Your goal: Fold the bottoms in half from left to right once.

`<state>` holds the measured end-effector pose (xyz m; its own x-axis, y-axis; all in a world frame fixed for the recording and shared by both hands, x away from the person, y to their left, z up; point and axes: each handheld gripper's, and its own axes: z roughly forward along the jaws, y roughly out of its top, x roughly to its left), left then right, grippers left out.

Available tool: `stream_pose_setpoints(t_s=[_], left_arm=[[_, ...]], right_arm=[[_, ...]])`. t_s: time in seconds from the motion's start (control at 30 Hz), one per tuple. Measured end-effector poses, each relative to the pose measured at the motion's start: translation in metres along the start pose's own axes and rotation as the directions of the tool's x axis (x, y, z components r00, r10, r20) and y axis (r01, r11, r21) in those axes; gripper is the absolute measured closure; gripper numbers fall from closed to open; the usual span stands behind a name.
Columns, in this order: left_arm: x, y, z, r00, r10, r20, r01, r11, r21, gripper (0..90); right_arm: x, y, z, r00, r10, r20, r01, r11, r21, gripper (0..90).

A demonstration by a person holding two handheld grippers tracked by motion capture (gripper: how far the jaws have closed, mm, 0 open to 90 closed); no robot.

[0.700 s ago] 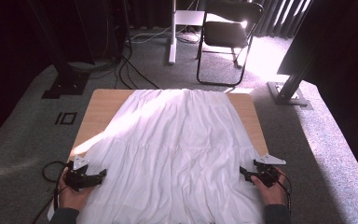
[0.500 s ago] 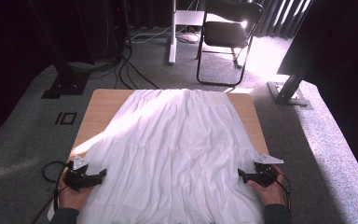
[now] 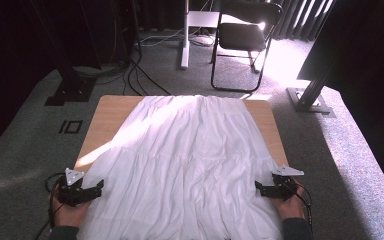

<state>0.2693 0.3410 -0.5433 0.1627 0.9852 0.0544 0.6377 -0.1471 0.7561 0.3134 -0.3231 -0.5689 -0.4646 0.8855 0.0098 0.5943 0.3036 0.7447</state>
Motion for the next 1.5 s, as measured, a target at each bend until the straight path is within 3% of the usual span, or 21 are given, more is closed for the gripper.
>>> stream_pose_setpoints(t_s=[0.13,0.2,0.4,0.47,0.5,0.53,0.57,0.63,0.7,0.77,0.87,0.93,1.1,1.3,1.37,1.43,1.5], left_arm=[[0.011,-0.012,0.004,0.9977,-0.055,0.038,0.053,0.9968,0.059,3.8],[0.01,-0.016,0.006,0.9989,-0.04,0.025,0.038,0.9965,0.075,3.0],[0.007,-0.016,0.007,0.9992,-0.013,0.038,0.01,0.9974,0.072,3.2],[0.007,-0.015,0.006,0.9991,-0.011,0.041,0.008,0.9975,0.07,9.1],[0.008,-0.013,0.001,0.9981,0.002,0.061,-0.006,0.9982,0.06,9.1],[0.008,-0.012,-0.001,0.9973,0.005,0.074,-0.009,0.9983,0.057,40.4],[0.009,-0.011,-0.001,0.997,0.004,0.078,-0.009,0.9982,0.059,58.7],[0.009,-0.008,-0.001,0.9965,0.017,0.082,-0.023,0.997,0.073,75.7],[0.005,-0.005,-0.001,0.9967,0.08,0.014,-0.081,0.9925,0.091,85.4],[0.009,-0.001,0.0,0.9931,0.113,-0.03,-0.109,0.988,0.109,87.3],[0.026,0.004,-0.009,0.9939,0.091,-0.063,-0.086,0.9928,0.083,88.0],[0.037,0.006,-0.016,0.9943,0.063,-0.086,-0.058,0.9964,0.061,88.2],[0.066,0.005,-0.026,0.9858,0.026,-0.166,-0.018,0.9985,0.052,88.4],[0.095,-0.002,-0.035,0.9648,-0.067,-0.254,0.079,0.9962,0.037,88.5],[0.093,-0.003,-0.039,0.9677,-0.057,-0.246,0.067,0.9971,0.036,88.5],[0.088,-0.003,-0.043,0.9753,-0.053,-0.214,0.057,0.9984,0.009,88.4],[0.083,0.0,-0.045,0.9774,-0.051,-0.205,0.052,0.9987,-0.003,88.4]], right_arm=[[0.0,0.0,0.0,1.0,0.0,0.0,0.0,1.0,0.0,12.8],[0.0,0.0,0.0,1.0,0.0,0.0,0.0,1.0,0.0,12.8],[0.0,0.0,0.0,1.0,0.0,0.0,0.0,1.0,0.0,12.8],[0.0,0.0,0.0,1.0,0.0,0.0,0.0,1.0,0.0,12.8],[0.0,0.0,0.0,1.0,0.0,0.0,0.0,1.0,0.0,12.8],[0.0,0.0,0.0,1.0,0.0,0.0,0.0,1.0,-0.001,13.1],[0.0,0.0,0.0,1.0,0.0,0.0,0.0,1.0,-0.001,13.1],[0.0,0.0,0.0,1.0,0.0,0.0,0.0,1.0,-0.001,13.2],[0.0,0.0,0.0,1.0,0.004,0.003,-0.004,1.0,-0.002,15.3],[-0.001,-0.001,-0.002,0.9997,0.018,0.015,-0.017,1.0,-0.014,22.7],[-0.002,-0.001,-0.008,0.9987,0.031,0.04,-0.031,1.0,-0.002,36.1],[0.001,-0.001,-0.018,0.9976,0.021,0.066,-0.021,1.0,0.0,34.9],[0.012,-0.006,-0.035,0.9985,-0.001,0.055,0.002,1.0,-0.006,27.5],[0.015,-0.014,-0.031,0.9961,-0.038,0.08,0.033,0.997,0.063,26.0],[0.013,-0.015,-0.03,0.9976,-0.021,0.066,0.017,0.998,0.057,26.3],[0.01,-0.015,-0.029,0.9975,-0.009,0.071,0.005,0.998,0.06,26.4],[0.005,-0.015,-0.03,0.9967,0.012,0.08,-0.017,0.998,0.058,27.9]])
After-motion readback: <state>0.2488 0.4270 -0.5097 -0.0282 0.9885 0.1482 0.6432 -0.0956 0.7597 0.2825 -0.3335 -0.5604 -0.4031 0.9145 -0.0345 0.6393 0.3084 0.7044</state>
